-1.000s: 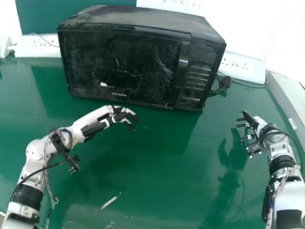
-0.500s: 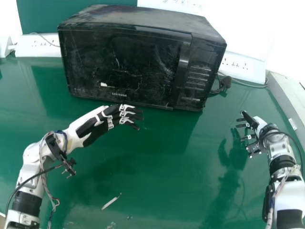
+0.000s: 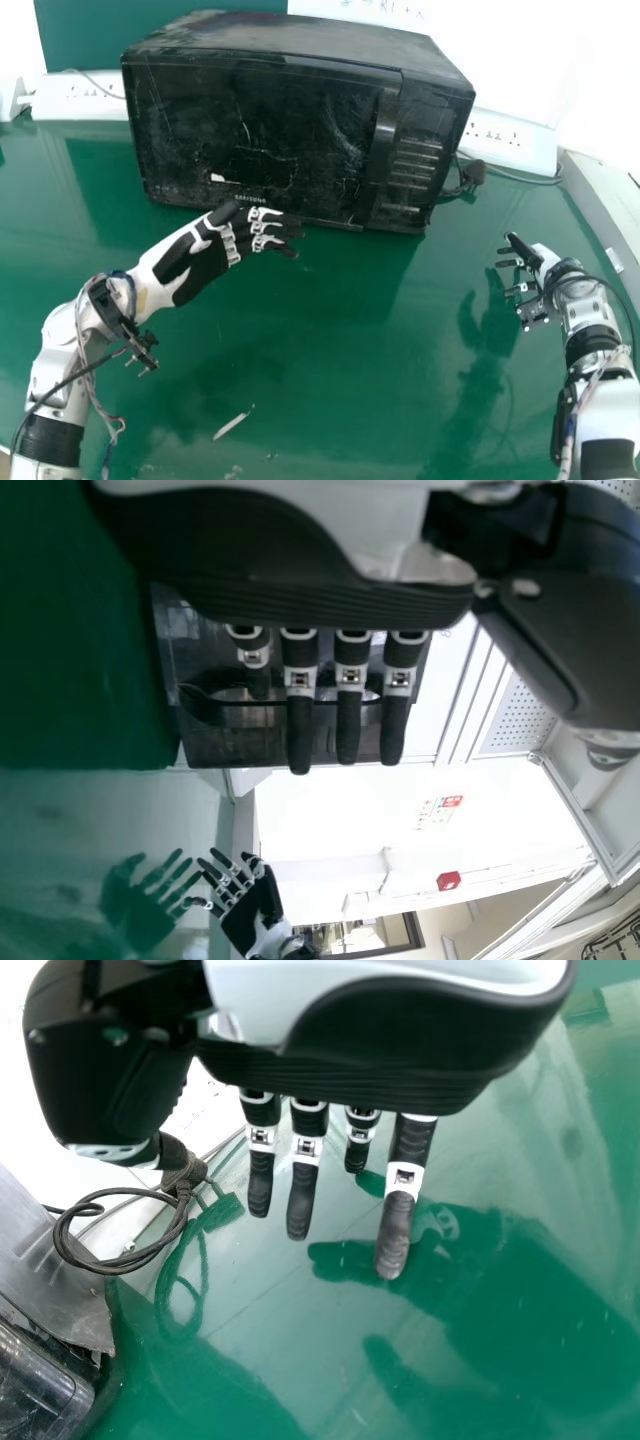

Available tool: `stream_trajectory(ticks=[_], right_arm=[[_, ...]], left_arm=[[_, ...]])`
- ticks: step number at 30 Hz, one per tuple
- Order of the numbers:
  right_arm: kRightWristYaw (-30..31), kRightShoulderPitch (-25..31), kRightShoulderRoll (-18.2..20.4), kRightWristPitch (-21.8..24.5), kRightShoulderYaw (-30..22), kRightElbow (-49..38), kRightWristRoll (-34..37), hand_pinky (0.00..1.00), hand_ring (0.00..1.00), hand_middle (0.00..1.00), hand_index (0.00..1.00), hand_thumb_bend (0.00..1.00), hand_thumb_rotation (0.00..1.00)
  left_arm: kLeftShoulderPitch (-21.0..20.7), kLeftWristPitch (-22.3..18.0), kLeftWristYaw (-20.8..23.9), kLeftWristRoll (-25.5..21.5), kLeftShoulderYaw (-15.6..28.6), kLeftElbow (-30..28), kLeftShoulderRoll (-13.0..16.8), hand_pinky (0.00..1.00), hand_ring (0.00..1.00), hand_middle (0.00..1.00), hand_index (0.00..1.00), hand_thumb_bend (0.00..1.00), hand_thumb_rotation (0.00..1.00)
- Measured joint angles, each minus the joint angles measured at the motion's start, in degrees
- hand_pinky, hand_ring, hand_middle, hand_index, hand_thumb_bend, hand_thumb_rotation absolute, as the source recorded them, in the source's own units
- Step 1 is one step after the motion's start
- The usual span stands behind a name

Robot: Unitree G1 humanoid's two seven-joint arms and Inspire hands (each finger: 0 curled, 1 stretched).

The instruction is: Open the door of oven

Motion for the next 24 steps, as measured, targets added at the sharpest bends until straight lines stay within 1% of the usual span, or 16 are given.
stream_trajectory(ticks=[2, 3, 4, 7, 8, 9, 11, 12, 13, 15, 16, 18, 19, 21, 23, 24], right_arm=[[0.0, 0.0, 0.0, 0.0, 0.0, 0.0, 0.0, 0.6, 0.69, 0.74, 0.8, 0.51, 0.32], [0.0, 0.0, 0.0, 0.2, -0.1, 0.0, 0.1, 0.61, 0.7, 0.74, 0.8, 0.5, 0.31], [0.0, 0.0, 0.0, 0.3, -0.2, 0.0, 0.1, 0.6, 0.69, 0.73, 0.78, 0.51, 0.3], [-0.1, 0.0, 0.0, 0.3, -0.1, 0.0, 0.1, 0.58, 0.67, 0.73, 0.8, 0.52, 0.32], [-0.1, 0.0, 0.0, 0.4, -0.1, 0.0, 0.0, 0.57, 0.67, 0.73, 0.82, 0.52, 0.34], [-0.1, 0.0, 0.0, 0.4, 0.1, 0.0, -0.1, 0.56, 0.67, 0.73, 0.82, 0.51, 0.35], [-0.1, 0.0, 0.0, 0.3, 0.2, 0.0, -0.2, 0.57, 0.68, 0.75, 0.82, 0.51, 0.34], [-0.1, 0.0, 0.0, 0.4, 0.0, 0.0, 0.0, 0.59, 0.71, 0.76, 0.82, 0.52, 0.3], [0.0, 0.0, 0.0, 0.4, -0.1, 0.0, 0.1, 0.59, 0.71, 0.77, 0.83, 0.51, 0.33], [0.0, 0.0, 0.0, 0.4, -0.1, 0.0, 0.0, 0.56, 0.67, 0.74, 0.82, 0.52, 0.31], [0.0, 0.0, 0.0, 0.3, 0.0, 0.0, 0.0, 0.55, 0.66, 0.73, 0.81, 0.51, 0.32], [0.0, 0.0, 0.0, 0.3, 0.0, 0.0, 0.0, 0.56, 0.66, 0.73, 0.8, 0.51, 0.3], [0.0, 0.0, 0.0, 0.3, 0.0, 0.0, 0.0, 0.56, 0.66, 0.73, 0.79, 0.52, 0.3], [0.0, 0.0, 0.0, 0.3, 0.0, 0.0, 0.1, 0.58, 0.68, 0.74, 0.8, 0.54, 0.28], [0.0, 0.0, 0.0, 0.2, 0.0, 0.0, 0.0, 0.57, 0.69, 0.74, 0.81, 0.54, 0.31], [0.0, 0.0, 0.0, 0.2, 0.0, 0.0, 0.0, 0.55, 0.67, 0.73, 0.8, 0.54, 0.32]], left_arm=[[0.1, 2.0, 0.2, -1.4, 0.2, -1.4, 0.0, 0.63, 0.81, 0.85, 0.79, 0.99, 0.76], [0.2, 3.0, 0.3, -2.0, 0.3, -2.2, 0.0, 0.63, 0.81, 0.85, 0.78, 0.99, 0.75], [0.3, 3.9, 0.4, -2.6, 0.4, -3.0, 0.0, 0.63, 0.81, 0.85, 0.78, 0.97, 0.76], [0.6, 6.1, 1.3, -4.3, 0.7, -4.7, -0.3, 0.63, 0.82, 0.85, 0.78, 0.96, 0.76], [0.7, 6.6, 1.5, -4.5, 0.8, -5.1, -0.4, 0.64, 0.82, 0.85, 0.78, 0.96, 0.76], [0.8, 7.0, 1.7, -4.6, 0.8, -5.3, -0.4, 0.65, 0.82, 0.85, 0.78, 0.96, 0.77], [0.9, 7.8, 2.3, -4.9, 1.0, -5.7, -0.4, 0.66, 0.83, 0.85, 0.79, 0.97, 0.77], [1.0, 8.3, 2.6, -5.0, 1.1, -6.0, -0.5, 0.68, 0.83, 0.85, 0.8, 0.97, 0.78], [1.2, 8.8, 2.9, -5.3, 1.4, -6.4, -0.5, 0.69, 0.84, 0.86, 0.8, 0.96, 0.78], [1.2, 9.6, 3.4, -6.2, 1.8, -7.1, -0.7, 0.72, 0.85, 0.86, 0.81, 0.95, 0.79], [1.2, 10.0, 3.5, -6.5, 1.8, -7.4, -0.8, 0.72, 0.85, 0.86, 0.82, 0.95, 0.79], [1.2, 10.7, 3.9, -6.8, 1.8, -7.7, -1.1, 0.7, 0.84, 0.87, 0.82, 0.96, 0.79], [1.3, 10.9, 4.3, -6.8, 1.8, -8.0, -1.2, 0.68, 0.83, 0.86, 0.82, 0.97, 0.79], [1.4, 11.0, 5.3, -6.6, 1.8, -9.1, -1.4, 0.64, 0.8, 0.85, 0.82, 0.97, 0.79], [1.4, 11.1, 6.4, -6.6, 1.9, -10.1, -1.5, 0.65, 0.8, 0.85, 0.82, 0.98, 0.79], [1.4, 11.4, 7.0, -6.6, 1.9, -10.6, -1.6, 0.67, 0.81, 0.85, 0.82, 0.98, 0.79]])
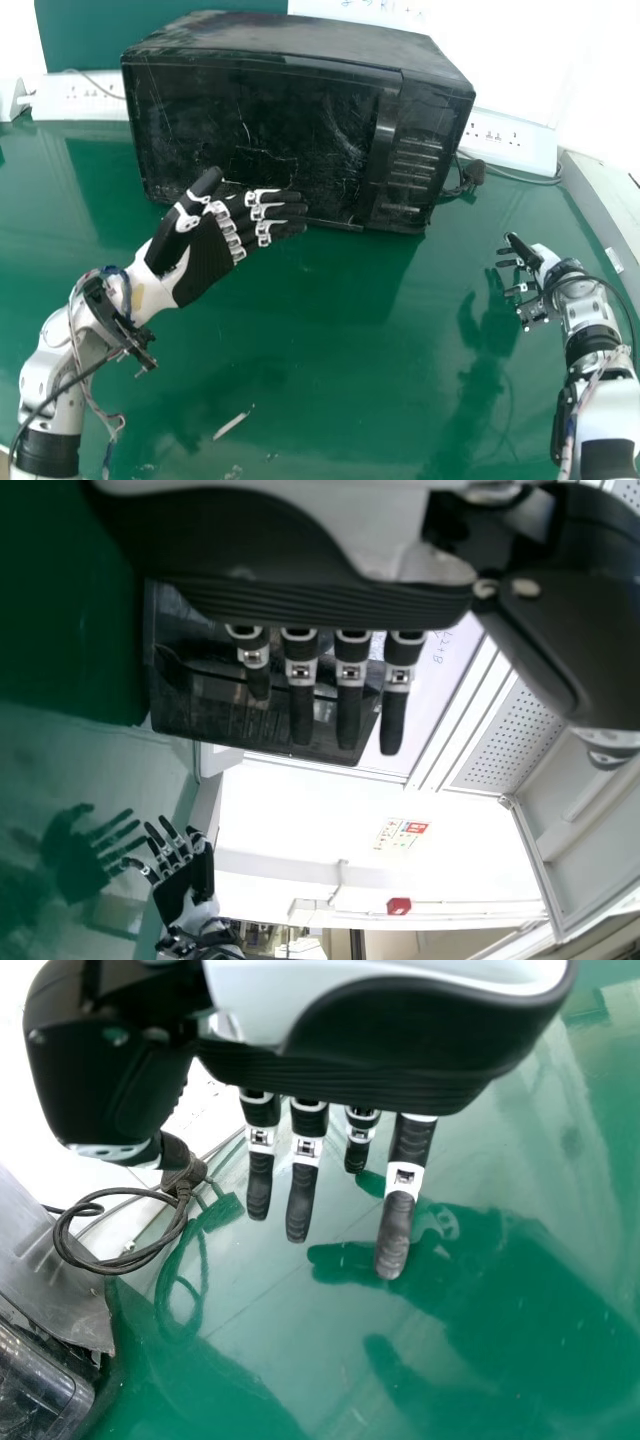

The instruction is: Open the door of oven

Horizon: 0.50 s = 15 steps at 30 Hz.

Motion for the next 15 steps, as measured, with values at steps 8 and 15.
stream_trajectory(ticks=[8, 15], right_arm=[[-0.1, 0.0, 0.0, 0.1, 0.1, 0.0, -0.1, 0.54, 0.65, 0.71, 0.78, 0.52, 0.34], [0.0, 0.0, 0.0, -0.1, 0.1, 0.0, 0.0, 0.54, 0.66, 0.72, 0.78, 0.53, 0.31]], left_arm=[[0.0, 2.7, 4.3, 0.5, -0.3, -2.6, -0.2, 0.67, 0.8, 0.86, 0.85, 0.96, 0.79], [-0.8, 1.0, 5.4, 3.6, -1.2, -2.3, -0.8, 0.66, 0.82, 0.86, 0.87, 0.98, 0.82]])
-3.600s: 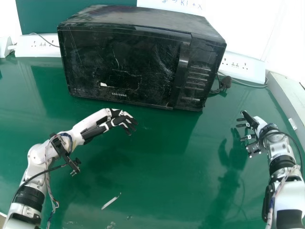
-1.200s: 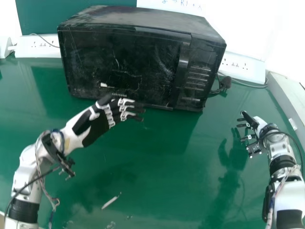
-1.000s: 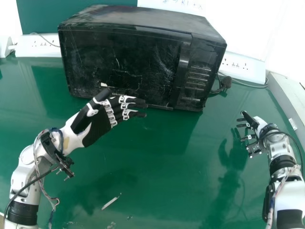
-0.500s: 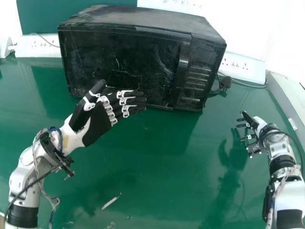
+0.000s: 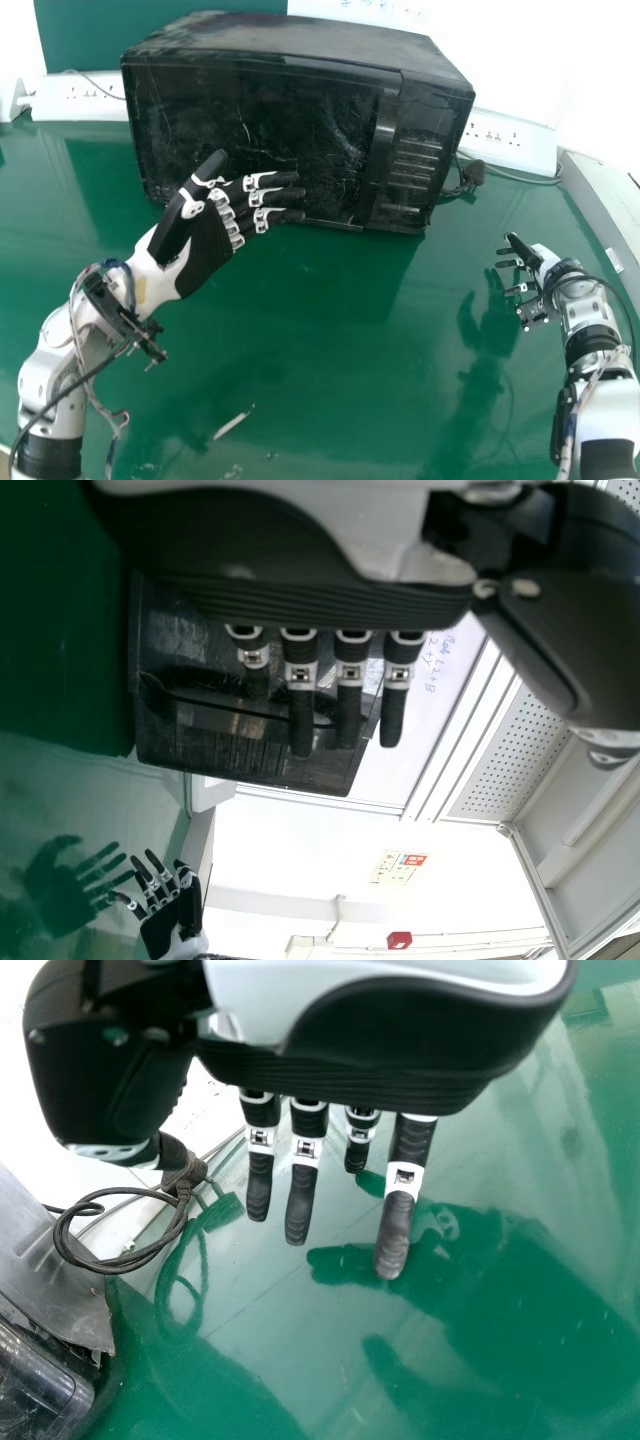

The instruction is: Open the door of oven

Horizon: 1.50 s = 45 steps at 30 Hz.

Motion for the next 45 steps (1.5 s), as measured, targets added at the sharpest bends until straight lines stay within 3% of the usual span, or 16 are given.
stream_trajectory(ticks=[5, 8, 13, 19, 24, 29, 33, 36, 39, 41, 44, 45], right_arm=[[0.1, 0.0, 0.0, -0.4, 0.1, 0.0, -0.1, 0.58, 0.68, 0.75, 0.81, 0.56, 0.33], [0.1, 0.0, 0.0, -0.4, 0.2, 0.0, -0.1, 0.57, 0.66, 0.71, 0.77, 0.55, 0.33], [0.1, 0.0, 0.1, -0.4, -0.1, 0.0, 0.0, 0.53, 0.65, 0.73, 0.79, 0.57, 0.32], [-0.1, 0.0, 0.2, -0.3, -0.1, 0.0, 0.0, 0.56, 0.67, 0.72, 0.79, 0.55, 0.31], [-0.2, 0.0, 0.4, -0.4, -0.2, 0.0, 0.0, 0.61, 0.73, 0.76, 0.8, 0.54, 0.32], [0.0, 0.0, 0.4, -0.5, 0.1, 0.0, -0.1, 0.64, 0.75, 0.79, 0.84, 0.49, 0.42], [0.1, 0.0, 0.4, -1.0, 0.8, -0.1, -0.8, 0.57, 0.71, 0.77, 0.84, 0.5, 0.44], [0.2, 0.0, 0.3, -1.0, 0.8, -0.1, -0.8, 0.58, 0.71, 0.78, 0.83, 0.49, 0.46], [1.1, 0.0, 0.2, -1.0, 0.8, -0.1, -0.8, 0.69, 0.75, 0.8, 0.85, 0.47, 0.49], [2.0, -0.1, -0.1, -0.9, 0.6, -0.1, -0.7, 0.69, 0.75, 0.8, 0.85, 0.47, 0.43], [2.3, -0.2, -0.1, -0.1, -0.6, -0.1, 0.4, 0.8, 0.79, 0.83, 0.86, 0.47, 0.41], [2.4, -0.2, -0.1, 0.5, -1.4, -0.1, 1.0, 0.78, 0.78, 0.82, 0.86, 0.49, 0.35]], left_arm=[[-1.9, -3.2, 1.0, 3.5, -0.8, 2.4, -0.6, 0.67, 0.84, 0.87, 0.88, 0.97, 0.83], [-3.2, -4.1, 1.9, 5.3, -0.9, 3.9, -1.2, 0.66, 0.84, 0.88, 0.87, 0.97, 0.83], [-5.6, -5.7, 1.8, 6.2, -0.9, 8.0, -1.4, 0.66, 0.83, 0.87, 0.87, 0.96, 0.84], [-6.9, -8.1, 0.6, 7.7, -0.9, 12.7, -1.4, 0.66, 0.82, 0.87, 0.87, 0.95, 0.84], [-8.8, -8.1, -1.4, 7.7, -1.0, 14.3, -1.3, 0.65, 0.81, 0.87, 0.87, 0.98, 0.87], [-10.1, -7.9, -1.9, 7.8, -1.2, 14.5, -1.3, 0.67, 0.81, 0.88, 0.87, 0.99, 0.89], [-10.7, -7.6, -2.8, 7.7, -1.3, 14.8, -1.3, 0.67, 0.82, 0.87, 0.87, 1.0, 0.89], [-11.3, -6.4, -3.3, 7.7, -1.4, 15.6, -1.4, 0.69, 0.83, 0.87, 0.87, 1.0, 0.87], [-12.3, -5.5, -3.7, 7.7, -1.4, 17.1, -1.5, 0.7, 0.84, 0.88, 0.87, 1.0, 0.88], [-13.0, -5.3, -4.0, 7.7, -1.4, 17.9, -1.6, 0.72, 0.85, 0.88, 0.88, 1.0, 0.88], [-13.7, -4.5, -4.3, 7.7, -1.5, 19.5, -1.8, 0.73, 0.85, 0.88, 0.88, 1.0, 0.88], [-13.9, -4.4, -4.3, 7.7, -1.6, 19.9, -1.9, 0.73, 0.85, 0.88, 0.88, 1.0, 0.88]])
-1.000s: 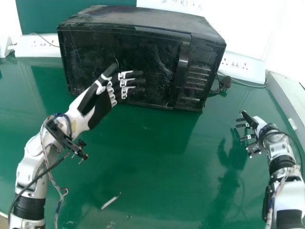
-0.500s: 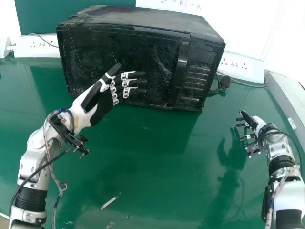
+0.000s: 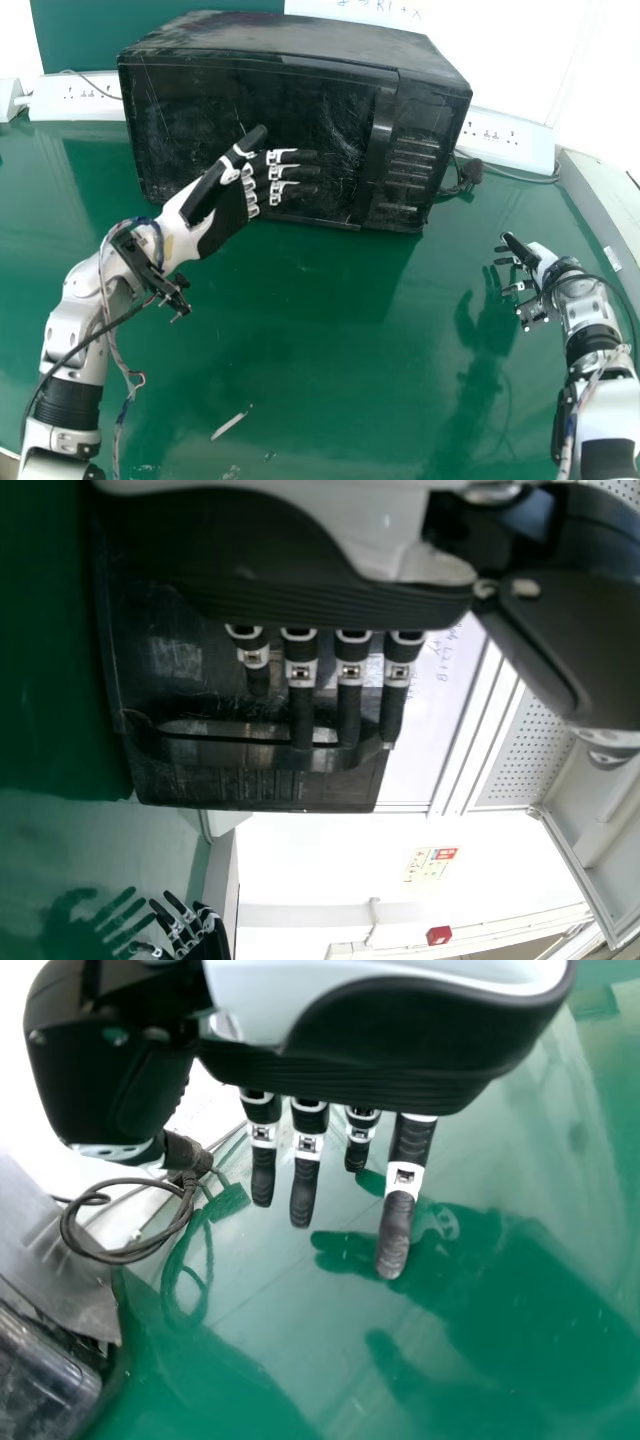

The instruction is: Open the door of oven

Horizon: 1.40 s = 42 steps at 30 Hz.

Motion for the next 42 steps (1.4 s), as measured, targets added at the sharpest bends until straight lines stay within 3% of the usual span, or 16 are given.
stream_trajectory(ticks=[1, 2, 5, 7, 9, 10, 11, 15, 22, 24, 27, 30, 36, 39, 40, 42], right_arm=[[0.0, -0.1, 0.0, 0.5, -0.6, 0.0, 0.5, 0.79, 0.78, 0.82, 0.86, 0.51, 0.33], [0.0, -0.1, 0.0, 0.7, -0.7, 0.0, 0.5, 0.81, 0.79, 0.82, 0.86, 0.52, 0.37], [0.6, -0.5, 0.0, 0.5, 1.2, -0.1, -1.2, 0.69, 0.75, 0.79, 0.85, 0.5, 0.4], [0.7, -0.7, 0.0, 0.5, 1.5, -0.1, -1.5, 0.7, 0.75, 0.79, 0.85, 0.5, 0.41], [0.6, -0.7, 0.0, 0.7, 0.9, -0.1, -1.0, 0.73, 0.76, 0.79, 0.86, 0.51, 0.31], [0.4, -0.7, 0.0, 0.7, 0.4, -0.1, -0.6, 0.72, 0.74, 0.78, 0.86, 0.51, 0.32], [0.2, -0.7, 0.1, 0.9, 0.3, -0.1, -0.6, 0.76, 0.76, 0.8, 0.87, 0.5, 0.41], [0.3, -0.7, 0.1, 0.8, 0.8, -0.2, -0.9, 0.67, 0.73, 0.78, 0.86, 0.52, 0.38], [0.5, -0.7, 0.1, 0.9, 0.6, -0.2, -0.9, 0.71, 0.76, 0.81, 0.88, 0.5, 0.4], [0.7, -0.7, 0.0, 1.0, 0.4, -0.2, -0.8, 0.61, 0.7, 0.78, 0.86, 0.54, 0.39], [0.2, -0.7, 0.1, 1.0, 0.4, -0.2, -0.8, 0.68, 0.73, 0.79, 0.85, 0.52, 0.36], [-0.1, -0.7, 0.3, 1.0, 0.0, -0.2, -0.5, 0.62, 0.71, 0.79, 0.85, 0.52, 0.32], [0.1, -0.8, 0.2, 0.9, 0.5, -0.2, -0.9, 0.6, 0.67, 0.74, 0.82, 0.52, 0.34], [0.3, -0.8, 0.2, 0.9, 0.8, -0.2, -1.0, 0.71, 0.73, 0.76, 0.84, 0.51, 0.38], [0.4, -0.8, 0.2, 0.9, 1.0, -0.2, -1.0, 0.72, 0.74, 0.77, 0.84, 0.51, 0.42], [0.5, -0.9, 0.1, 1.0, 1.2, -0.2, -1.1, 0.7, 0.74, 0.78, 0.84, 0.51, 0.41]], left_arm=[[-0.2, 0.1, 0.0, 0.1, -0.1, 0.3, -0.1, 0.73, 0.85, 0.87, 0.88, 1.0, 0.88], [-0.4, 0.1, 0.0, 0.3, -0.3, 0.6, -0.2, 0.75, 0.85, 0.88, 0.88, 1.0, 0.88], [-1.2, 0.2, 0.1, 1.0, -1.1, 2.0, -0.4, 0.77, 0.87, 0.89, 0.89, 1.0, 0.89], [-1.5, 0.1, 0.2, 1.7, -1.3, 2.7, -0.6, 0.77, 0.87, 0.89, 0.88, 1.0, 0.89], [-2.3, 0.0, 0.5, 2.3, -1.3, 4.1, -0.8, 0.78, 0.87, 0.89, 0.87, 1.0, 0.88], [-2.8, -0.2, 0.6, 2.7, -1.3, 4.9, -0.9, 0.77, 0.87, 0.89, 0.87, 1.0, 0.88], [-3.3, -0.5, 0.9, 3.0, -1.3, 5.7, -1.1, 0.77, 0.86, 0.89, 0.87, 1.0, 0.88], [-4.6, -1.3, 1.5, 4.0, -1.3, 8.8, -2.1, 0.77, 0.86, 0.89, 0.87, 1.0, 0.88], [-6.6, -5.5, 1.5, 5.6, -1.4, 13.7, -2.3, 0.8, 0.87, 0.89, 0.85, 1.0, 0.91], [-7.1, -7.0, 1.4, 6.0, -1.4, 15.1, -2.3, 0.8, 0.88, 0.9, 0.86, 1.0, 0.91], [-7.8, -8.3, 1.2, 6.6, -1.3, 16.8, -2.4, 0.78, 0.88, 0.91, 0.88, 1.0, 0.9], [-8.2, -8.8, 1.1, 6.7, -1.3, 18.4, -2.4, 0.78, 0.89, 0.92, 0.89, 1.0, 0.88], [-8.5, -9.2, 1.2, 6.7, -1.2, 19.9, -2.8, 0.8, 0.93, 0.96, 0.9, 1.0, 0.89], [-9.0, -9.5, 0.6, 6.7, -1.2, 20.1, -2.9, 0.8, 0.94, 0.96, 0.91, 1.0, 0.88], [-9.3, -9.5, 0.4, 6.7, -1.2, 20.3, -2.9, 0.81, 0.95, 0.97, 0.91, 1.0, 0.88], [-9.8, -9.6, 0.1, 6.7, -1.2, 20.7, -3.1, 0.83, 0.96, 0.98, 0.91, 1.0, 0.88]])
